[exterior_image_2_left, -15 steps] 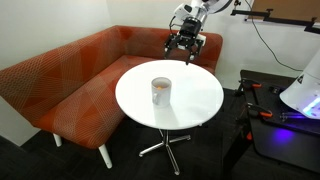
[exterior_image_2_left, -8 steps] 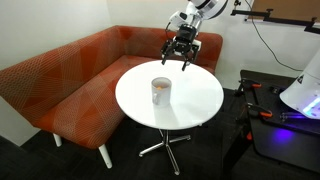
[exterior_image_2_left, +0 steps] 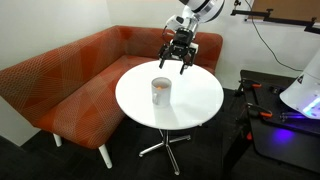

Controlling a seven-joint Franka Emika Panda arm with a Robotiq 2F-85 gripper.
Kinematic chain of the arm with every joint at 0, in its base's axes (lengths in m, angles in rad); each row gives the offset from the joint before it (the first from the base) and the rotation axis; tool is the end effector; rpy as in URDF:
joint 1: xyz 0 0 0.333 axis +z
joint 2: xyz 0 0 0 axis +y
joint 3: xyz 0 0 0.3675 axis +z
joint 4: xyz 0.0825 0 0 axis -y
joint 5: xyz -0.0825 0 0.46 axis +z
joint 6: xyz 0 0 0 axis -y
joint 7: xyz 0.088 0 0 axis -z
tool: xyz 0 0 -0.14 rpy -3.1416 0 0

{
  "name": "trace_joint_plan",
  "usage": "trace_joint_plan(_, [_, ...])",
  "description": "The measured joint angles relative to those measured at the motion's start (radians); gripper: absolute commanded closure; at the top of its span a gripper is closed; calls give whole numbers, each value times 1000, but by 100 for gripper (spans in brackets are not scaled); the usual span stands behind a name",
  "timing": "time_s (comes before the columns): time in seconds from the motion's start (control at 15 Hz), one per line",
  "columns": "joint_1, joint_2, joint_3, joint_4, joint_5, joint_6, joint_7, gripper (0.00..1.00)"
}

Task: Put the orange marker from the white cup on the table

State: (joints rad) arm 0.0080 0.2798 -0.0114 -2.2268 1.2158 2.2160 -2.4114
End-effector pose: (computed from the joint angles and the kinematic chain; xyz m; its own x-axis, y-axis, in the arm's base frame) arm 0.5954 0.0531 0.2053 0.0270 0.6543 0.7558 0.9904 -0.1199 0.0684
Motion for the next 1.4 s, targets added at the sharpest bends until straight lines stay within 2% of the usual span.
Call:
trace_joint_plan(0.2, [1,14,5,14,-8,0,0,8])
trace_joint_plan(0.47, [1,37,7,26,-12,0,0,22])
trace_joint_plan(0.53, [1,44,7,30,-13,0,0,19])
trace_joint_plan(0.67, [1,58,7,37,-13,1,0,21])
trace_joint_plan(0.87, [1,77,8,46,-14,3,0,28])
trace_joint_plan(1.07, [2,93,12,58,-15,6,0,28])
trace_joint_plan(1.33, [2,110,21,77,-15,14,0,38])
trace_joint_plan(1.4, [2,113,22,82,-15,15,0,37])
